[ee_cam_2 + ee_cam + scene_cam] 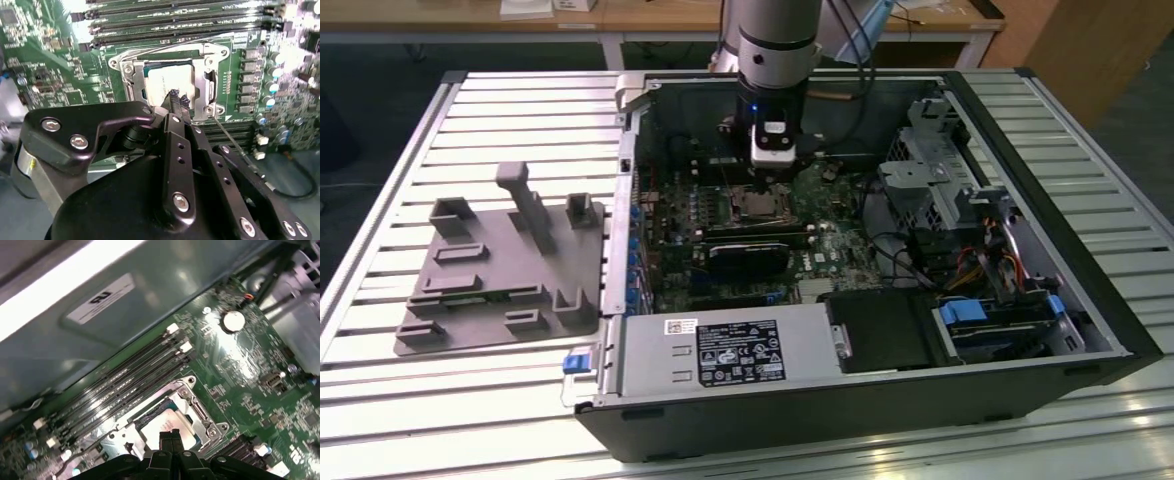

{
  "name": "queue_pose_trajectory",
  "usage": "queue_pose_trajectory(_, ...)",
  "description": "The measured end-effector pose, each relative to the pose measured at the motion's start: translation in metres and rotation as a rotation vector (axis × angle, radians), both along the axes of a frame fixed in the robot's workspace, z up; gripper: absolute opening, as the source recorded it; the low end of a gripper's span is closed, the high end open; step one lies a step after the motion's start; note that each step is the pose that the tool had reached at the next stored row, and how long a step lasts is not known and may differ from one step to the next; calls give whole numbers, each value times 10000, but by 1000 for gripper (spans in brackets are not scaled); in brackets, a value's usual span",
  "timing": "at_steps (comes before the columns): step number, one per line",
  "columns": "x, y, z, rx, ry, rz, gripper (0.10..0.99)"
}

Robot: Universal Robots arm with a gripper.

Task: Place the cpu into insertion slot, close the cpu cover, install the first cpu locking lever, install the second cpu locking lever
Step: 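Close the cpu cover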

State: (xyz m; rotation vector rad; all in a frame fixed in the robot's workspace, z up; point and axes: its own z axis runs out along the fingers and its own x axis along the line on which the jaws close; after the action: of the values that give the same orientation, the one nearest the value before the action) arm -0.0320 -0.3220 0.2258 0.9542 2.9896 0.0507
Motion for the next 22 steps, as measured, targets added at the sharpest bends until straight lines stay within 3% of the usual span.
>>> queue_pose_trajectory(15, 0, 0, -2, -2, -3, 2727, 106)
queue_pose_trajectory(18, 0, 0, -3, -4, -31, 3249, 106)
queue_pose_trajectory(22, 0, 0, -5, -16, -104, 3911, 106)
